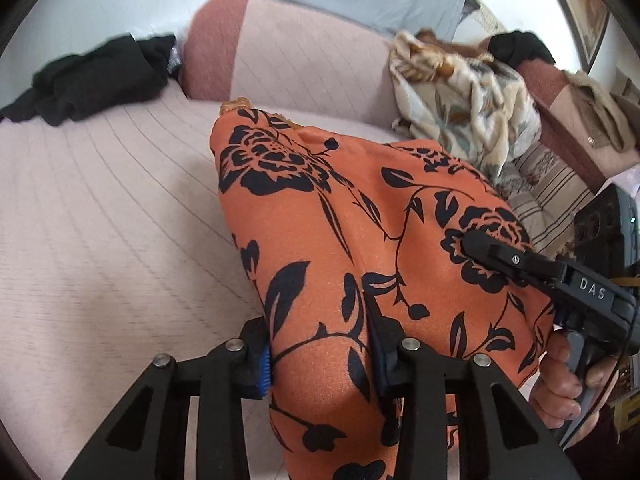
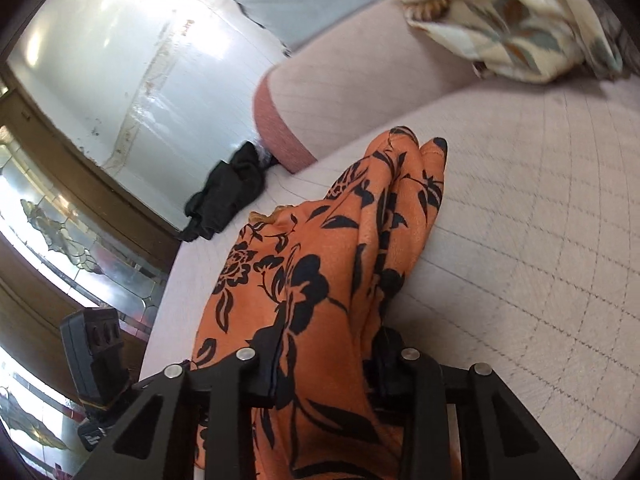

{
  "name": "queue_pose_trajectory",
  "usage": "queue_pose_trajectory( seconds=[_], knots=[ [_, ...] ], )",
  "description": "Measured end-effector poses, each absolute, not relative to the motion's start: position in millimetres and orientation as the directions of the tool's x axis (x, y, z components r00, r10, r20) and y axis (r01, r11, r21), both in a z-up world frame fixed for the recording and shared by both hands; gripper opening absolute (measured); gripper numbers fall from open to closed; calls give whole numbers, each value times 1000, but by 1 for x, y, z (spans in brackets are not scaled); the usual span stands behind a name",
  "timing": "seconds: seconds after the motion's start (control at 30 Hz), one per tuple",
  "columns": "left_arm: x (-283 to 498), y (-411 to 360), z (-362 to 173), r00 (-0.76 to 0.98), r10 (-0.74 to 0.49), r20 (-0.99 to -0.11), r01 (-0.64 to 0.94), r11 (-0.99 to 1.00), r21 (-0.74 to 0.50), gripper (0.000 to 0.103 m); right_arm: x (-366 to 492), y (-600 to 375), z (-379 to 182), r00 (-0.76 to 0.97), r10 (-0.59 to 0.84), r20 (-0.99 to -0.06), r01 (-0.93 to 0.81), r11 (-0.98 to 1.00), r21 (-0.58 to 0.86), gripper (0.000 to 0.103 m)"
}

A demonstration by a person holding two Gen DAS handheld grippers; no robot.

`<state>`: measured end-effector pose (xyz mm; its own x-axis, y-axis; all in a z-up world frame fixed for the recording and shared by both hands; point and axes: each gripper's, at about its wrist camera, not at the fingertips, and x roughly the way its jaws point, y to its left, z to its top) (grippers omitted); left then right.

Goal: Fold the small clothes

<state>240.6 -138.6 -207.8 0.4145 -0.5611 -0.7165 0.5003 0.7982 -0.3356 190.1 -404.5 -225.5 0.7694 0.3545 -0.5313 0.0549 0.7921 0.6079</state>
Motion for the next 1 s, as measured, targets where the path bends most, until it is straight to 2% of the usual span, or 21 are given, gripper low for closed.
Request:
queue_pose_trajectory(
  seconds=[0.2,0.43,0.6,0.67,0.73,0.77,0.83,1.0],
  knots=[
    [208,-110,-188,455,-517,-725,483,827,-287,39,167,-377,-206,787,399,-471,-7,769,640,35],
    [165,-81,-183,490,-459,-741,465,857,-224,39,126,-345,-218,778,440,-448,-6,719,695,35],
    [145,-65,-214,476,-343,-810,402,904,-146,41,112,-322,-245,753,441,-488,38,712,701,35],
    [144,-58,-235,430,-287,-856,347,928,-137,57,112,-312,-264,719,434,-543,82,722,686,35],
    [139,-48,-233,451,-306,-839,334,929,-159,63,108,-308,-277,697,378,-610,139,763,632,39],
    [136,-41,-227,465,-304,-832,325,932,-159,63,105,-308,-278,696,383,-607,147,752,642,43],
    [125,-25,-212,540,-284,-792,297,945,-136,65,93,-316,-271,697,367,-616,194,730,655,55],
    [96,-8,-199,645,-178,-744,224,974,-38,66,36,-318,-225,805,261,-533,114,814,570,55]
  ],
)
